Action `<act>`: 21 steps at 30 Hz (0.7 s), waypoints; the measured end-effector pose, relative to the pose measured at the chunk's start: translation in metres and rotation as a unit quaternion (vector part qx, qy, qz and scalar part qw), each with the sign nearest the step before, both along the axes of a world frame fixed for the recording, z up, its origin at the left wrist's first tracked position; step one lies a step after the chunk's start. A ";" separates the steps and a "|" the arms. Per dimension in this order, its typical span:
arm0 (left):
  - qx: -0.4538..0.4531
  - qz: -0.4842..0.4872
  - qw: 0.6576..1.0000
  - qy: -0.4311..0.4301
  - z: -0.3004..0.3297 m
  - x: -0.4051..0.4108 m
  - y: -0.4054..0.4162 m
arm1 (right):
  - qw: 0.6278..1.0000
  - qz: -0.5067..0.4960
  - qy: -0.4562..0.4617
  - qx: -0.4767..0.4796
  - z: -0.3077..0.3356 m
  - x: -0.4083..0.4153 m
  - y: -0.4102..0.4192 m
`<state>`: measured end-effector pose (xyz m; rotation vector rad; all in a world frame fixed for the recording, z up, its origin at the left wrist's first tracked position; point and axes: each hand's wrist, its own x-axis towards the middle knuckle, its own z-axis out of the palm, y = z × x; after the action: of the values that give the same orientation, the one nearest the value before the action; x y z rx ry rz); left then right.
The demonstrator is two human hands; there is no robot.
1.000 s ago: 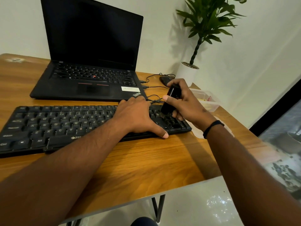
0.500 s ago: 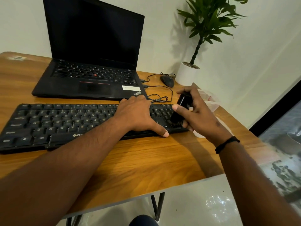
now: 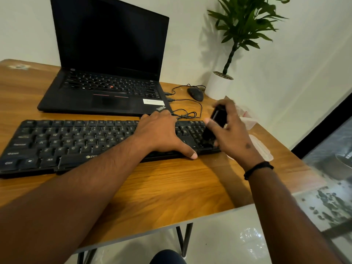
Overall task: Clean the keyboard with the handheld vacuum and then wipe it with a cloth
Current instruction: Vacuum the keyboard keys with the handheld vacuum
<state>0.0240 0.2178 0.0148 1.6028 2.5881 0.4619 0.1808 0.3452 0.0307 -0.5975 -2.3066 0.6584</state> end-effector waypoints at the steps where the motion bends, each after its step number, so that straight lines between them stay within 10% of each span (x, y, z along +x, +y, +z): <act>1: 0.001 0.001 1.000 0.000 0.000 -0.001 0.000 | 0.998 0.044 -0.012 -0.046 0.001 -0.003 -0.002; 21: -0.004 -0.006 1.000 0.006 -0.001 -0.001 0.000 | 0.999 0.000 -0.040 0.026 0.007 -0.045 0.025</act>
<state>0.0230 0.2175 0.0136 1.6236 2.5848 0.4426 0.1361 0.3698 0.0379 -0.6093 -2.3903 0.5832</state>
